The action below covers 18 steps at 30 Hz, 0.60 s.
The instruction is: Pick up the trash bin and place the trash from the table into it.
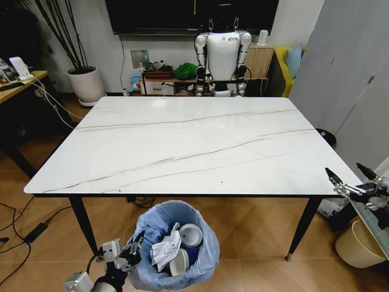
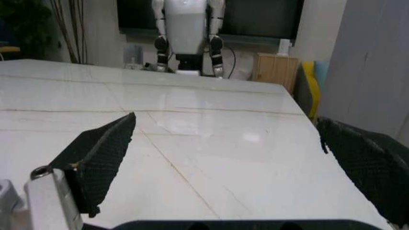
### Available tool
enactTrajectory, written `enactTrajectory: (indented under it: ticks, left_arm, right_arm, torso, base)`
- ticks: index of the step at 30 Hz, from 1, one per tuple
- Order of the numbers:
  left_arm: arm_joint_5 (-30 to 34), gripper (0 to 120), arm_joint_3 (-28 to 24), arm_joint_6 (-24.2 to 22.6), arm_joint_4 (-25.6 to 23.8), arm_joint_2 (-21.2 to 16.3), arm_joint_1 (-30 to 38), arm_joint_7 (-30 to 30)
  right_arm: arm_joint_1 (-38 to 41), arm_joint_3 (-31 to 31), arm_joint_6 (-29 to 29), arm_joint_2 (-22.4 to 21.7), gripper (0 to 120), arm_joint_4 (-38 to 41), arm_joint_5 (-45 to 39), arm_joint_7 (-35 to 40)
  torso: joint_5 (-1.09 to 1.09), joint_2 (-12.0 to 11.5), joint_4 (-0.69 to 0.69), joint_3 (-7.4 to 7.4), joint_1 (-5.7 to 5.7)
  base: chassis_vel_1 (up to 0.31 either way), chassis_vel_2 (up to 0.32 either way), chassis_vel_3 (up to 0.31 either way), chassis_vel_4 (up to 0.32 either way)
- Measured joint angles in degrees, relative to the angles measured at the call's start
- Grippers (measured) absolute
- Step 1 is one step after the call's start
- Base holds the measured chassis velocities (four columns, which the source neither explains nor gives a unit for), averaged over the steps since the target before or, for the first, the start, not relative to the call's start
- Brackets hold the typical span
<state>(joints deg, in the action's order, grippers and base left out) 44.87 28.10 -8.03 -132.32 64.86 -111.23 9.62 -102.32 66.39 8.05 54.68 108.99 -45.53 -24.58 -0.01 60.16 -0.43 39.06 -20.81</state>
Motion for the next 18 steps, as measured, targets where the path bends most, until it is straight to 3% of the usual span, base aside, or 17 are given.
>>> enactTrajectory:
  ticks: [18]
  left_arm:
    - [0.2, 0, 0.7, 0.5, 0.1, -1.0, -0.1, 0.1]
  right_arm:
    - [-3.3, 2.6, 5.1, 8.8, 100, -3.2, 1.2, -5.2]
  torso:
    - [0.00, 0.0, -0.01, 0.00, 0.00]
  base:
    - [0.000, 0.000, 0.000, 0.000]
